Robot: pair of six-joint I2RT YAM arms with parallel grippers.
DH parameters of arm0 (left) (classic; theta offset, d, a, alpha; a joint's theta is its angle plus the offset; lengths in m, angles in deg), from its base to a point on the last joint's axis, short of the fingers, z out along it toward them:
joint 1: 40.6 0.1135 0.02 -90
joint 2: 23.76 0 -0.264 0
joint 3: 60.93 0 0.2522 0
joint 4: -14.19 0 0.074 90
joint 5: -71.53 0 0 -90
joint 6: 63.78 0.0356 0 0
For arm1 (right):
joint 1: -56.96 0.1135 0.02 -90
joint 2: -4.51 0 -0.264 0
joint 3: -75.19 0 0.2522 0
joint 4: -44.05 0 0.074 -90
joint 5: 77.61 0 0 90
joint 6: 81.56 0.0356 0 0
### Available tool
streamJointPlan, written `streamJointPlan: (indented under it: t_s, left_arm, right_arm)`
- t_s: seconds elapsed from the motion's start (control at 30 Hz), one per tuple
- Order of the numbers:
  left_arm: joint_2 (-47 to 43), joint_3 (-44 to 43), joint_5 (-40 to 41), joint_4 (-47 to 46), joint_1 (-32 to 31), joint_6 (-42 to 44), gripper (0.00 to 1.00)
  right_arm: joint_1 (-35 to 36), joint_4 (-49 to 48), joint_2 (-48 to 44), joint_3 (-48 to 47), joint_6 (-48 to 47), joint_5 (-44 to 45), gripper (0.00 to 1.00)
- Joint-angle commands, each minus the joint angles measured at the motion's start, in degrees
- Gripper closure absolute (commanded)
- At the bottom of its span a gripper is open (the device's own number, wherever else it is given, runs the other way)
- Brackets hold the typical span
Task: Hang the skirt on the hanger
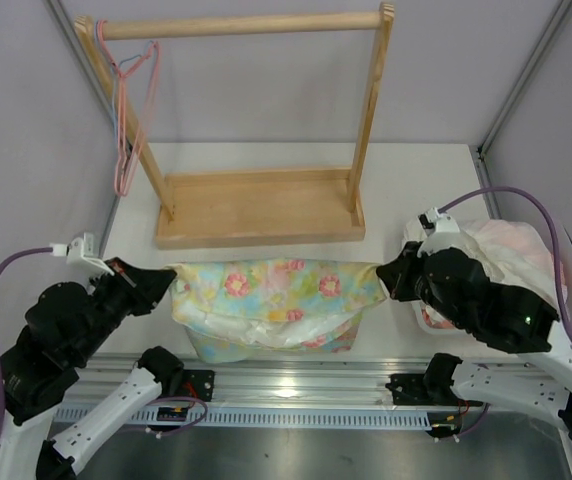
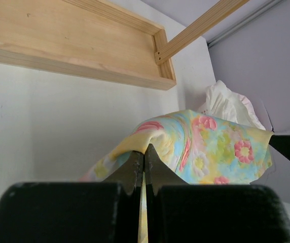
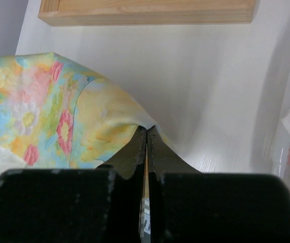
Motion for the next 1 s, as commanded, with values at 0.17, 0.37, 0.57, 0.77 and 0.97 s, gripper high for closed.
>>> streamJointPlan:
  t_s: [0.17,0.37,0.57,0.77,0.97]
  left_arm:
    - [10.5,8.0,-1.6,-12.0,0.2,0.1,1.00]
    - [21.6,17.1,-1.1,-22.5,1.5,0.5,0.97]
    - [34.1,22.4,-10.8,-36.7,13.1,1.9,1.00]
    - [47.8,15.0,-21.6,-44.0,19.7,1.3,0.97]
    - [58.2,8.6,-29.8,-53.9,23.6,-4.8,0.73]
  right_arm:
    - [-7.5,-6.3,12.4,1.0,-4.1,-5.2,1.00]
    - [-19.8,-16.0,22.0,7.9,-7.4,-17.2,1.00]
    - [-30.0,-25.8,33.2,9.1,-11.3,-27.4,1.00]
    - [-37.3,-28.2,46.6,-0.2,-12.1,-35.6,1.00]
    - [-44.9,-33.4,57.2,-8.2,-5.7,-45.2,0.74]
